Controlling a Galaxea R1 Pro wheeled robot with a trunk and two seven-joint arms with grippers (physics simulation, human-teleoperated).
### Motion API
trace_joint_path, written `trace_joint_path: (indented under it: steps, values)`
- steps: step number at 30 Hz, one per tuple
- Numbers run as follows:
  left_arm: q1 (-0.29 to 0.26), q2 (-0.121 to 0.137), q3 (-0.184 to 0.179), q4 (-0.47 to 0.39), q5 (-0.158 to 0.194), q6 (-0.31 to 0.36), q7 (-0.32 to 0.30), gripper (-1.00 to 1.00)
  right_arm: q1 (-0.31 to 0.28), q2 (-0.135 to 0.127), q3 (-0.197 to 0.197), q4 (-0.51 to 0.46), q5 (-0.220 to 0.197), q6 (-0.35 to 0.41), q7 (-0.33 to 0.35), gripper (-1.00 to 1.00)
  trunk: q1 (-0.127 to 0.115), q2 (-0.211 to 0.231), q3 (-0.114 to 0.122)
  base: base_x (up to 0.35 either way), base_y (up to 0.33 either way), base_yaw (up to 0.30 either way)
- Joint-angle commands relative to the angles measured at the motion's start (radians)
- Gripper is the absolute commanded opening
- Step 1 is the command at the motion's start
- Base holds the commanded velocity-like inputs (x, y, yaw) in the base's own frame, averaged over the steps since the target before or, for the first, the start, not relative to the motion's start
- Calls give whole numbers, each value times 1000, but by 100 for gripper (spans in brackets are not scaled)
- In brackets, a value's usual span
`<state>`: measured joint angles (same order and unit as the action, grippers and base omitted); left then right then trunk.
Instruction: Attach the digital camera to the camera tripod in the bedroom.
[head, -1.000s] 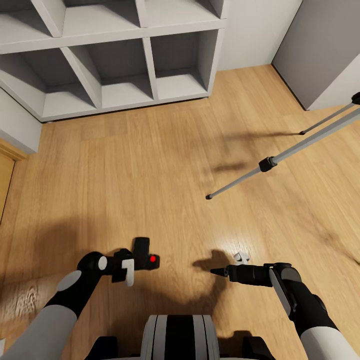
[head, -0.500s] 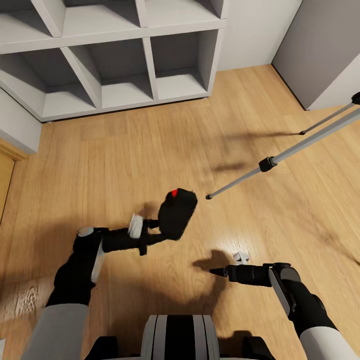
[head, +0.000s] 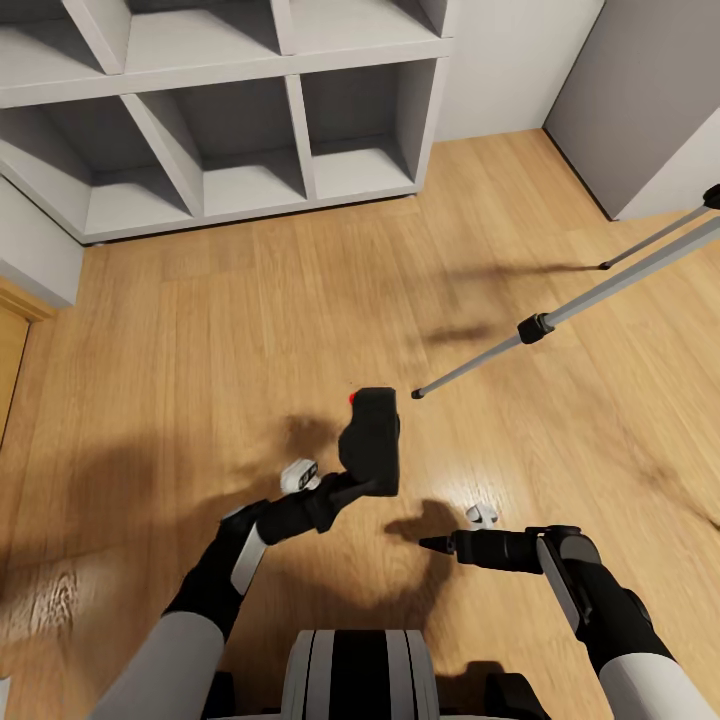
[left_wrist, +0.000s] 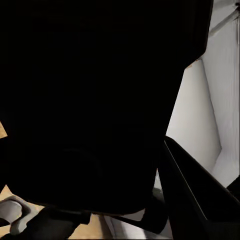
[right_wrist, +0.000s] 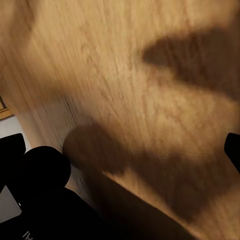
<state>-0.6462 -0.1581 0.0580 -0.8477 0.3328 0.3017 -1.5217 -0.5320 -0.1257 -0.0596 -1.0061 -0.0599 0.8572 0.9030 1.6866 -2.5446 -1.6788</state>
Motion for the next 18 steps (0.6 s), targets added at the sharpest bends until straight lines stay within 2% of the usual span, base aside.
trace_joint_path:
  steps: [1,3,5,10,12,13,14,16,17,18]
  values:
    - [-1,-3,-9,10,-1,5,-6,-100,0,0,-1,0,-6,8,-1,100,0,0,0,0,0,0]
    - [-1,-7,-40,46,3,-1,-4,-100,0,1,0,0,-6,8,-1,100,0,0,0,0,0,0]
    - [-1,-12,-51,64,8,1,5,-100,0,1,0,0,-6,8,-2,100,0,0,0,0,0,0]
    - [-1,-16,-62,94,33,6,124,-100,0,1,0,0,-6,8,-2,100,0,0,0,0,0,0]
    - [-1,-16,-64,98,48,19,199,-100,0,1,0,0,-6,8,-2,100,0,0,0,0,0,0]
    - [-1,-16,-67,95,53,44,264,-100,0,1,0,0,-6,8,-2,100,0,0,0,0,0,0]
    - [-1,-16,-70,93,55,63,301,-100,0,1,0,0,-6,8,-2,100,0,0,0,0,0,0]
    - [0,-16,-99,67,58,144,464,-100,0,1,0,0,-6,8,-2,100,0,0,0,0,0,0]
    - [0,-16,-110,54,59,161,504,-100,0,1,0,0,-6,8,-2,100,0,0,0,0,0,0]
    - [0,-16,-132,21,61,186,583,-100,0,1,0,0,-6,8,-3,100,0,0,0,0,0,0]
